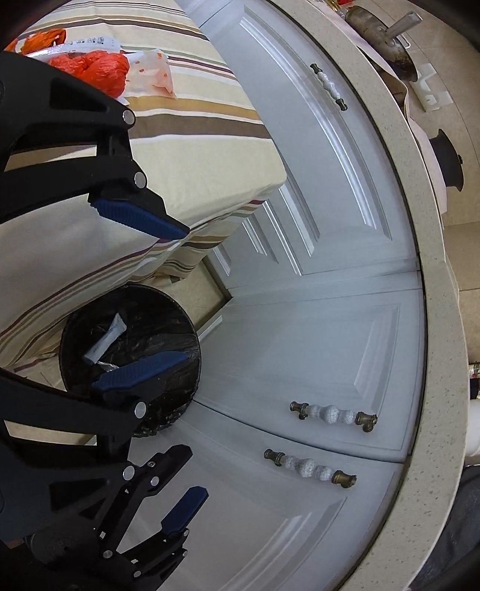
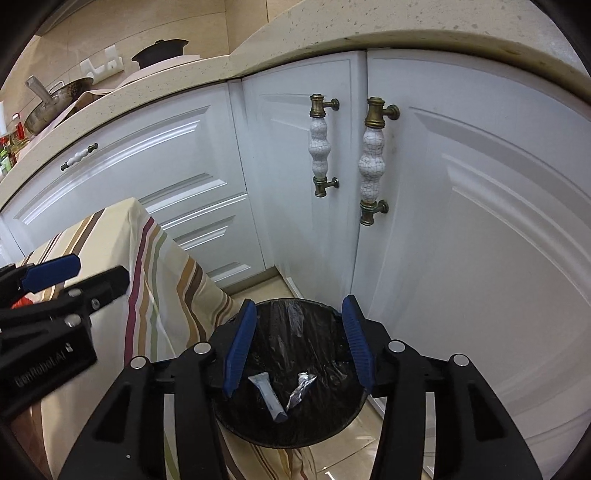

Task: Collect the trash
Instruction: 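Carry foil and tube over the black bin and open both grippers, then move both tools back over the table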

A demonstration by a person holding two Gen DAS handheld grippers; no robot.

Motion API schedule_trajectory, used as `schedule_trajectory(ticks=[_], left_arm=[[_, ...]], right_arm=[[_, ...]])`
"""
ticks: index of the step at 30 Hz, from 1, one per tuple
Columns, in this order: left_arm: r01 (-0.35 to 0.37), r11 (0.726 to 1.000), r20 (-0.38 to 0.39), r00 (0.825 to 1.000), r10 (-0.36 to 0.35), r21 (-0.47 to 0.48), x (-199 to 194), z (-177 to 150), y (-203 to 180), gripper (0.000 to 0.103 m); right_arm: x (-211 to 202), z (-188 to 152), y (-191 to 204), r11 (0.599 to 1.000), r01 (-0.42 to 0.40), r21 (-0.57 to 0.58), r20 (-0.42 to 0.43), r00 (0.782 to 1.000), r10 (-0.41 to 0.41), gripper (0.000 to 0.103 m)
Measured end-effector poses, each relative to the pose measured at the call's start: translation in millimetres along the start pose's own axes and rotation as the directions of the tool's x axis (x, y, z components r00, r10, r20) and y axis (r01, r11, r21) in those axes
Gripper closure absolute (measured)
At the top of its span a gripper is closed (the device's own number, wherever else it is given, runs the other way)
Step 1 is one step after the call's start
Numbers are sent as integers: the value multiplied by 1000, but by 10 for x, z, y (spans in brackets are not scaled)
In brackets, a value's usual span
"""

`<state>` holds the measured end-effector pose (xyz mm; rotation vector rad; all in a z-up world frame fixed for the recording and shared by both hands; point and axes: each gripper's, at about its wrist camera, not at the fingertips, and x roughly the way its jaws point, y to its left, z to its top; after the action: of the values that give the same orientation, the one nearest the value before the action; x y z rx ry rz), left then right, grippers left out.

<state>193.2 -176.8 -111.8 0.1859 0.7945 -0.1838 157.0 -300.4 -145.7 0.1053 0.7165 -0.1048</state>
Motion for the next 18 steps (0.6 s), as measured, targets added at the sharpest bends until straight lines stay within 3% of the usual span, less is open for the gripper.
schedule_trajectory(ticks=[9, 18], left_arm=[[-12, 999, 56, 998, 14, -39, -411, -78, 267, 42], [-71, 991, 78, 994, 80, -115, -940, -397, 818, 41]], right_arm=[[-285, -53, 80, 1000, -10, 0, 19, 1000, 10, 51], [-668, -165, 427, 997, -65, -40, 38, 997, 66, 49]])
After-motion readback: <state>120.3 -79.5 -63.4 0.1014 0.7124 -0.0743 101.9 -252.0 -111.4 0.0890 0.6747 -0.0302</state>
